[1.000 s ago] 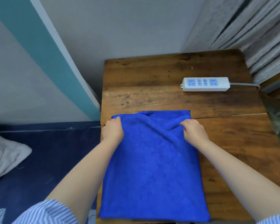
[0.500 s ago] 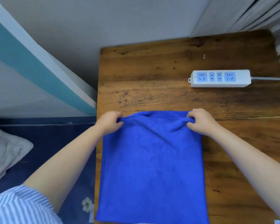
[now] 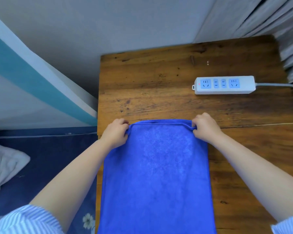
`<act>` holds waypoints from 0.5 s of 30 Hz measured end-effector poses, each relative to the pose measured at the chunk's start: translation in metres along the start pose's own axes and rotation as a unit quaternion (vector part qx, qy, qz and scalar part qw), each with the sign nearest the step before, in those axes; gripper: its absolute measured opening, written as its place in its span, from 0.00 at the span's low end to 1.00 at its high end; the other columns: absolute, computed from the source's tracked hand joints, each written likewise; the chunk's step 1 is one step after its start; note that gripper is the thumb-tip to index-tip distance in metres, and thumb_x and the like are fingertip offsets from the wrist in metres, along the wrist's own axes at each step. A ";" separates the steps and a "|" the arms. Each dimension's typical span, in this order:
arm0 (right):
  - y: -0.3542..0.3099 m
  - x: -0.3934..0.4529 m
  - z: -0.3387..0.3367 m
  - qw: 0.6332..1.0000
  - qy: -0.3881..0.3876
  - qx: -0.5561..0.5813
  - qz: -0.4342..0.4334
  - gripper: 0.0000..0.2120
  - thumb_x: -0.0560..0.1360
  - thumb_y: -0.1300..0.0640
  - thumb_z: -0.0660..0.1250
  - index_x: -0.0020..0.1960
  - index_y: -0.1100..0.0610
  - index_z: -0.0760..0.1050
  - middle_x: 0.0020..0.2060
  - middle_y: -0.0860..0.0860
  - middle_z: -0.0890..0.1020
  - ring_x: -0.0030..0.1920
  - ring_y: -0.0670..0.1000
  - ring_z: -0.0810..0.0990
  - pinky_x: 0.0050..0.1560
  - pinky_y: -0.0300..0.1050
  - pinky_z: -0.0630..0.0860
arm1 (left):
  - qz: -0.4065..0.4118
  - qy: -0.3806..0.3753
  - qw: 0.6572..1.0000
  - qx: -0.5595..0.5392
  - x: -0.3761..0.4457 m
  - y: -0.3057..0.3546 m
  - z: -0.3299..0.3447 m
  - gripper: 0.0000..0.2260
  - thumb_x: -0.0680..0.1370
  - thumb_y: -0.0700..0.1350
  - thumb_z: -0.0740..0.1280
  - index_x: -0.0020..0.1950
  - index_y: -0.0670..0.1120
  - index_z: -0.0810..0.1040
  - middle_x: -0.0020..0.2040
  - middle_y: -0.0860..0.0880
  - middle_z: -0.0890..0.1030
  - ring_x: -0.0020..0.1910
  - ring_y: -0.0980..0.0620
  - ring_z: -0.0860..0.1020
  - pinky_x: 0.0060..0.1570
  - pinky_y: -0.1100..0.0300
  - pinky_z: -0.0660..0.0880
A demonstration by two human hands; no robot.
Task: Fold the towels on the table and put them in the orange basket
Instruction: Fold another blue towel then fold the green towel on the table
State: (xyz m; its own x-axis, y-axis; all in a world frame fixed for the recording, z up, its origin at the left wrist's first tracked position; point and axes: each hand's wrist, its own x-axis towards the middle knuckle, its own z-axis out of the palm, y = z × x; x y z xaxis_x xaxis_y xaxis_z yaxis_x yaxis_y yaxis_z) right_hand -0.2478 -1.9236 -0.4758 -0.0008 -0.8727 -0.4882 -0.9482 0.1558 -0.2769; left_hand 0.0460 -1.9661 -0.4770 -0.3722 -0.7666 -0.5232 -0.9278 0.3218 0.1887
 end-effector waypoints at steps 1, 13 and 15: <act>0.000 0.000 -0.002 1.000 -0.006 -0.005 -0.008 0.07 0.70 0.65 0.62 0.46 0.60 0.77 0.48 0.56 0.78 0.53 0.57 0.70 0.49 0.44 0.66 | 0.007 -0.008 1.000 -0.012 0.003 0.003 -0.001 0.10 0.75 0.42 0.63 0.54 0.41 0.76 0.66 0.45 0.69 0.65 0.45 0.66 0.60 0.56 0.68; 0.008 -0.033 -0.033 0.992 -0.011 0.109 -0.062 0.08 0.74 0.60 0.64 0.48 0.62 0.79 0.47 0.57 0.81 0.47 0.53 0.77 0.48 0.44 0.72 | 0.084 -0.030 0.996 -0.007 0.039 0.054 -0.013 0.14 0.72 0.46 0.68 0.53 0.43 0.71 0.56 0.45 0.75 0.57 0.45 0.71 0.51 0.55 0.68; 0.011 -0.034 -0.035 0.992 -0.006 0.119 -0.050 0.08 0.74 0.60 0.63 0.47 0.62 0.79 0.46 0.57 0.81 0.44 0.51 0.75 0.45 0.43 0.72 | 0.107 -0.036 0.994 0.014 0.037 0.051 -0.014 0.10 0.73 0.46 0.67 0.50 0.42 0.73 0.52 0.44 0.76 0.55 0.45 0.72 0.48 0.56 0.67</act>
State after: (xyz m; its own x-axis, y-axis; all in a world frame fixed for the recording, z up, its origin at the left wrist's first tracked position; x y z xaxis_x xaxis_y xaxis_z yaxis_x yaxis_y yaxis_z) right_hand -0.2692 -1.9083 -0.4333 0.0937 -0.8843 -0.4574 -0.8421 0.1747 -0.5102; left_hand -0.0157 -1.9857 -0.4752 -0.5566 -0.6378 -0.5323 -0.8266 0.4892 0.2782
